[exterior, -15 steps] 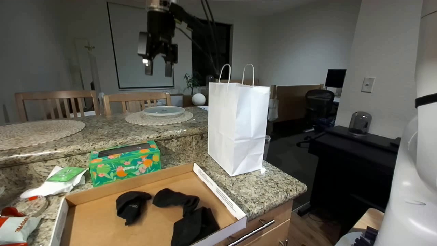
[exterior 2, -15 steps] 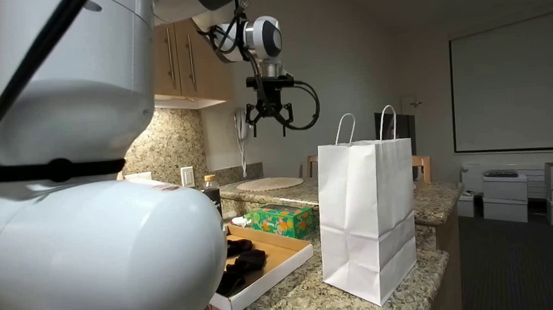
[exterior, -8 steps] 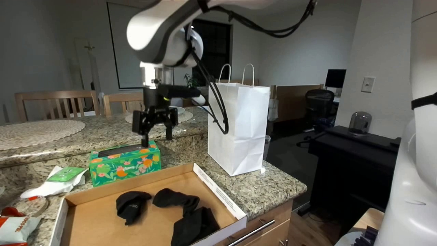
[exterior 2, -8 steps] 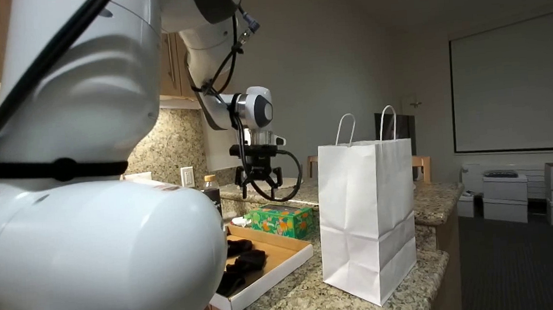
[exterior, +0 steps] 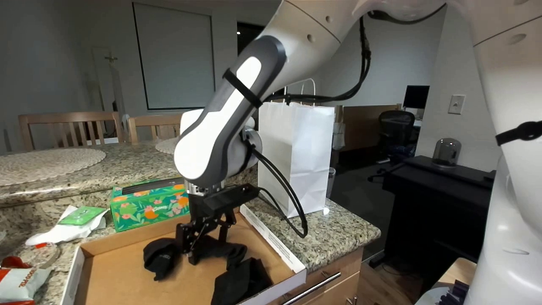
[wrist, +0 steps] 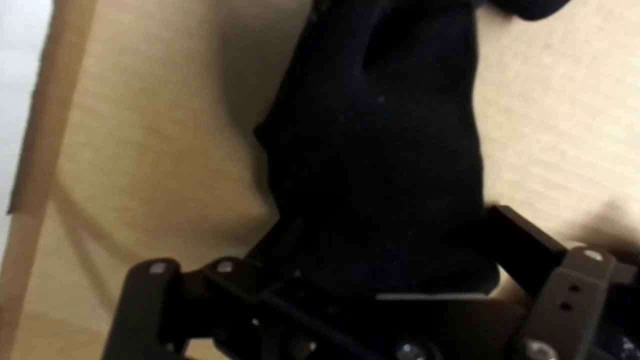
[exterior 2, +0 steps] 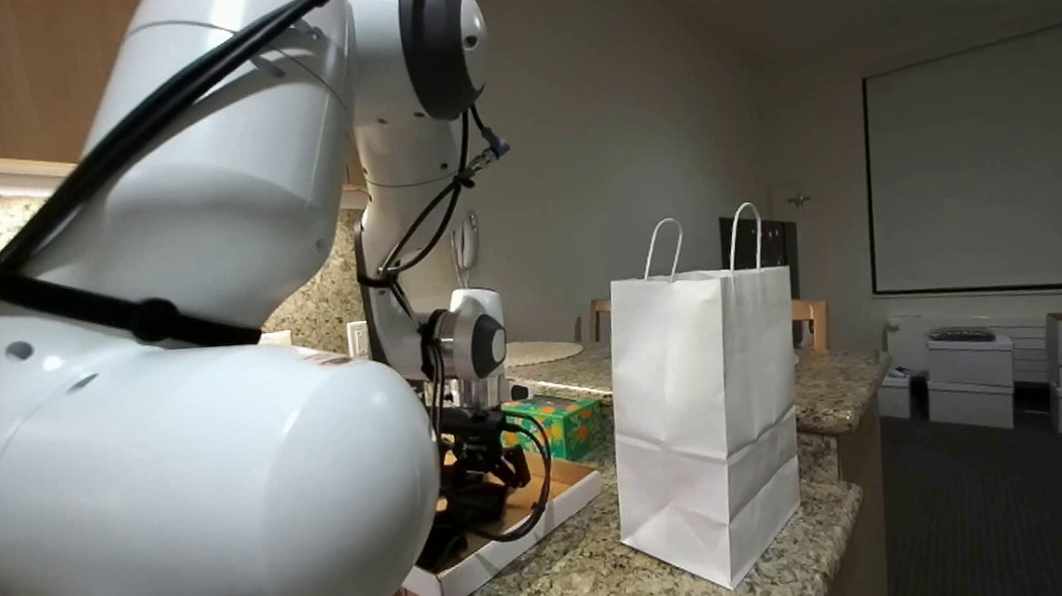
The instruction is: Pick up all the socks and put them in the bag.
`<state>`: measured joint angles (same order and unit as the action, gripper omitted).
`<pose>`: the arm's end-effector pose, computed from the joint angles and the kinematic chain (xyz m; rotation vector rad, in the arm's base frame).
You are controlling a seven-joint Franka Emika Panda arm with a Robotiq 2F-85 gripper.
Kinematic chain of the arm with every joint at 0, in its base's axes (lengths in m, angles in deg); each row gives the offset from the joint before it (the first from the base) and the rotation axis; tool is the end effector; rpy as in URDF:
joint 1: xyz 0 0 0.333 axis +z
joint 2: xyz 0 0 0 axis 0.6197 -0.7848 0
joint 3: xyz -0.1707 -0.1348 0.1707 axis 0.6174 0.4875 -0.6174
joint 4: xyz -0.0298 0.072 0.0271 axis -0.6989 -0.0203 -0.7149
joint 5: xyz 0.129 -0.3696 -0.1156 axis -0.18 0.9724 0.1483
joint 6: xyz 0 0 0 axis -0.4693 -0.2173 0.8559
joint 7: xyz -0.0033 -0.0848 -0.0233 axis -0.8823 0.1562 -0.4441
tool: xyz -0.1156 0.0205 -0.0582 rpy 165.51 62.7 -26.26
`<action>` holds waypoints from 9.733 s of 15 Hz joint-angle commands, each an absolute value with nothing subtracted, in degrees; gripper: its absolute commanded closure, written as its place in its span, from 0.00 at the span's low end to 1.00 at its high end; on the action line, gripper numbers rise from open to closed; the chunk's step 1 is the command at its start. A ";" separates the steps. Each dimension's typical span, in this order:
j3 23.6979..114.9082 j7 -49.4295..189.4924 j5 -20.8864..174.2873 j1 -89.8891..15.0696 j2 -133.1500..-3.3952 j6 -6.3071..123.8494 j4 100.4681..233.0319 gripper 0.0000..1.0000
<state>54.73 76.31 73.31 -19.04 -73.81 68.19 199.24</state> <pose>0.4735 0.2792 0.1371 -3.0485 -0.4813 0.1040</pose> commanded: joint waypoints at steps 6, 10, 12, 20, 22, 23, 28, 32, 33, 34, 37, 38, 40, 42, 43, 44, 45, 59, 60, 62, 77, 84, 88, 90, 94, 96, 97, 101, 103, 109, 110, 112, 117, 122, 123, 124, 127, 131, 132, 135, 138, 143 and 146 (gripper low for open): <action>58.44 87.55 80.37 -15.75 -71.36 69.76 201.61 0.66; 55.29 83.22 76.66 -17.78 -69.09 66.45 201.54 0.87; 52.40 78.10 72.68 -19.50 -66.99 64.73 201.45 0.91; 51.41 69.66 69.33 -22.62 -54.11 46.95 193.86 0.88; 51.80 69.40 70.85 -23.02 -51.37 41.16 189.29 0.88; 51.93 69.27 71.95 -23.16 -50.09 38.00 186.73 0.89; 52.29 70.69 79.65 -24.14 -46.88 25.29 170.38 0.89; 53.95 66.19 79.46 -26.01 -47.97 16.31 154.59 0.91; 54.83 64.10 78.50 -26.77 -48.59 14.50 150.75 0.91; 55.92 61.90 77.65 -27.66 -49.20 12.94 147.14 0.90; 60.18 55.60 74.81 -31.08 -51.23 9.02 137.72 0.91; 61.82 53.24 73.55 -32.48 -51.93 7.25 134.67 0.91; 65.40 48.89 70.14 -34.51 -52.87 5.46 133.09 0.91; 68.06 44.85 67.45 -36.43 -53.60 3.33 133.43 0.91; 69.13 42.90 66.45 -37.27 -53.74 2.66 134.42 0.91; 69.84 41.21 66.11 -37.80 -53.96 1.97 135.67 0.91; 70.21 40.21 66.85 -38.00 -54.38 1.33 136.53 0.91; 71.77 39.78 66.83 -38.06 -58.17 -1.12 140.58 0.34; 71.59 39.78 66.80 -37.85 -58.08 -1.18 140.44 0.29; 70.77 40.04 66.81 -36.92 -57.25 -0.69 140.42 0.16; 59.11 54.28 67.96 -21.17 -58.27 27.32 166.26 0.00; 53.22 69.79 74.99 -18.65 -65.67 61.39 181.80 0.00; 55.53 82.49 85.64 -14.75 -67.60 73.74 191.48 0.00; 56.55 86.45 88.41 -13.52 -68.78 74.45 193.52 0.00; 54.45 83.56 83.87 -15.05 -71.12 72.37 194.16 0.00; 53.71 82.86 81.88 -15.27 -72.52 72.87 194.05 0.00; 53.49 82.95 81.46 -14.94 -73.52 73.47 193.83 0.00; 53.81 83.64 81.38 -14.11 -76.21 73.13 193.18 0.25; 54.49 84.00 81.90 -13.92 -76.75 72.39 193.09 0.33; 55.38 84.17 81.42 -14.58 -74.40 70.46 193.88 0.74; 54.69 83.25 80.28 -15.15 -74.48 69.67 193.61 0.80; 53.50 81.84 77.99 -15.96 -74.80 67.49 193.00 0.90; 53.33 80.60 75.91 -17.35 -70.44 60.54 192.16 0.91; 53.28 73.55 78.23 -20.01 -58.99 55.01 190.55 0.91; 53.12 71.03 77.69 -20.76 -56.65 53.37 189.84 0.91; 53.10 68.43 76.80 -21.51 -54.32 51.27 189.05 0.91; 54.16 64.20 76.97 -23.47 -47.48 46.05 186.78 0.91; 57.20 58.68 75.03 -26.67 -40.33 38.61 182.13 0.91; 58.31 57.28 74.86 -27.52 -39.08 35.62 180.38 0.91; 62.75 51.20 73.74 -30.13 -36.52 26.58 174.58 0.91; 68.58 43.58 72.27 -33.00 -36.17 18.91 167.93 0.91; 77.21 30.03 69.73 -37.05 -42.54 8.32 159.21 0.91; 77.05 26.47 70.22 -38.21 -46.84 5.56 157.12 0.91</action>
